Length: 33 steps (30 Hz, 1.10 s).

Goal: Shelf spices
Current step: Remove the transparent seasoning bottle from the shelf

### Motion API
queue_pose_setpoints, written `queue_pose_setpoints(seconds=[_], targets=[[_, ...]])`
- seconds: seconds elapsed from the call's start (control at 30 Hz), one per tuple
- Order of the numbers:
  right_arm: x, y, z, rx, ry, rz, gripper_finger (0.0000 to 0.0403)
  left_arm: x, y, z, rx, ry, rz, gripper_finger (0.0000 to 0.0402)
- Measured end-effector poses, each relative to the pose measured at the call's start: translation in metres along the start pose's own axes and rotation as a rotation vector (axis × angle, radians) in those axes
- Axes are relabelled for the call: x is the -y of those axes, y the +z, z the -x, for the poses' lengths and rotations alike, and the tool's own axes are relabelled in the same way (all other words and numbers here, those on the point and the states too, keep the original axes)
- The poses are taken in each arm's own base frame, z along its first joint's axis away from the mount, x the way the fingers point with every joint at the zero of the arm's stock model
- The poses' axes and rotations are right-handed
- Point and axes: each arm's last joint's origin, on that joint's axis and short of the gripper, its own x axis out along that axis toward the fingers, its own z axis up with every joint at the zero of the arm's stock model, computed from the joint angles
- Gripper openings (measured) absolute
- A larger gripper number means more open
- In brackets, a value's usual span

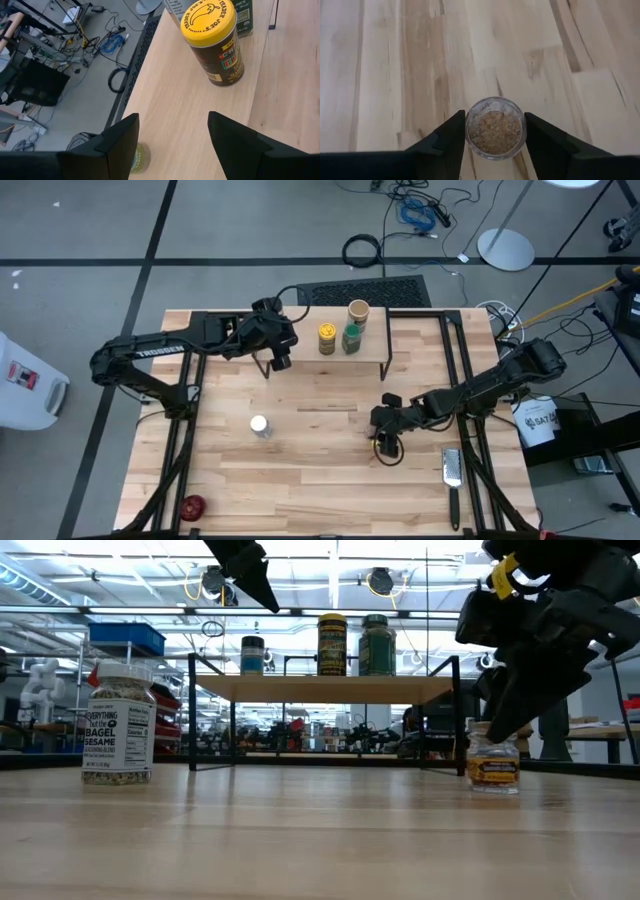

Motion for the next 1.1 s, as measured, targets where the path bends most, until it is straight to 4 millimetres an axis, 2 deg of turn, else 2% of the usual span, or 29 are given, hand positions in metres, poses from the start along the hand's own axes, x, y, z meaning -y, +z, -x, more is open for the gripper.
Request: queue_pose_setpoints(seconds=[0.33, 0.47, 1.1], targets=[[0.002, -0.018, 0.034, -0.115, -0.018, -0.067, 0.0166, 0.0, 0.0, 0.0, 0.001, -0.005, 0.0, 0.0247], [-0.002, -0.023, 0.043, -0.087, -0.053, -0.047, 0.0165, 0.001, 0.0, 0.0, 0.003, -0.017, 0.0, 0.0247], [-0.009, -0.025, 0.045, -0.064, -0.039, -0.017, 0.0168, 0.002, 0.0, 0.0, 0.008, -0.055, 0.025, 0.0247]])
